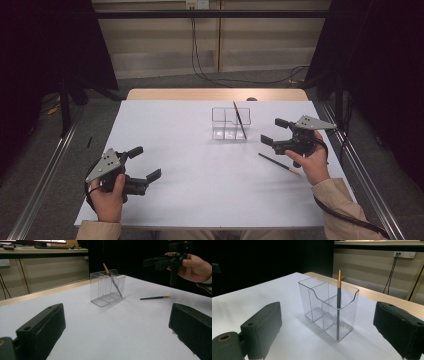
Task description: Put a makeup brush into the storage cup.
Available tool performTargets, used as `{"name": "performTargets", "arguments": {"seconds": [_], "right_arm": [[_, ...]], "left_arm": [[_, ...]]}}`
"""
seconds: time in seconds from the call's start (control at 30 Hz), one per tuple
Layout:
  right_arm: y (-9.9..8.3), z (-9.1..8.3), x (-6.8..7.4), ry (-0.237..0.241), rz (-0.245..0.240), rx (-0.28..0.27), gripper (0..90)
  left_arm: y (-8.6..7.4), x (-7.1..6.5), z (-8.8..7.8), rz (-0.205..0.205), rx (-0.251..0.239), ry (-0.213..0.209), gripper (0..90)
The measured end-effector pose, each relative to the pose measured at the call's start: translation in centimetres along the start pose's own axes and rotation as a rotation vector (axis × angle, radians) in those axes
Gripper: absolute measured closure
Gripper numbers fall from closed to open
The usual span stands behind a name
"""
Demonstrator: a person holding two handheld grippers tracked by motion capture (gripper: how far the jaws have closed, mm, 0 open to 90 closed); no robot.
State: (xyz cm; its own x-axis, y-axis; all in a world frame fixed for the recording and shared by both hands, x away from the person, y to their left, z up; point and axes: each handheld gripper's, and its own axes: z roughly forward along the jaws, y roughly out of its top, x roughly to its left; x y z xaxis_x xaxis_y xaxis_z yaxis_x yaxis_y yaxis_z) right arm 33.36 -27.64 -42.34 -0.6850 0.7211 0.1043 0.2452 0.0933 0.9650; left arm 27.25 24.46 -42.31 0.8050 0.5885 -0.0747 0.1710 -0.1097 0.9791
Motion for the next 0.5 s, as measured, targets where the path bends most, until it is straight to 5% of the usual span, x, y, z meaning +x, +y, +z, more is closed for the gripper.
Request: {"name": "performTargets", "arguments": {"seconds": [0.5], "right_arm": [[-0.2,-1.9,-0.3,-0.015,0.000,-0.009,7.8]], "left_arm": [[0.0,0.0,0.2,0.006,0.010,-0.002,0.6]]}}
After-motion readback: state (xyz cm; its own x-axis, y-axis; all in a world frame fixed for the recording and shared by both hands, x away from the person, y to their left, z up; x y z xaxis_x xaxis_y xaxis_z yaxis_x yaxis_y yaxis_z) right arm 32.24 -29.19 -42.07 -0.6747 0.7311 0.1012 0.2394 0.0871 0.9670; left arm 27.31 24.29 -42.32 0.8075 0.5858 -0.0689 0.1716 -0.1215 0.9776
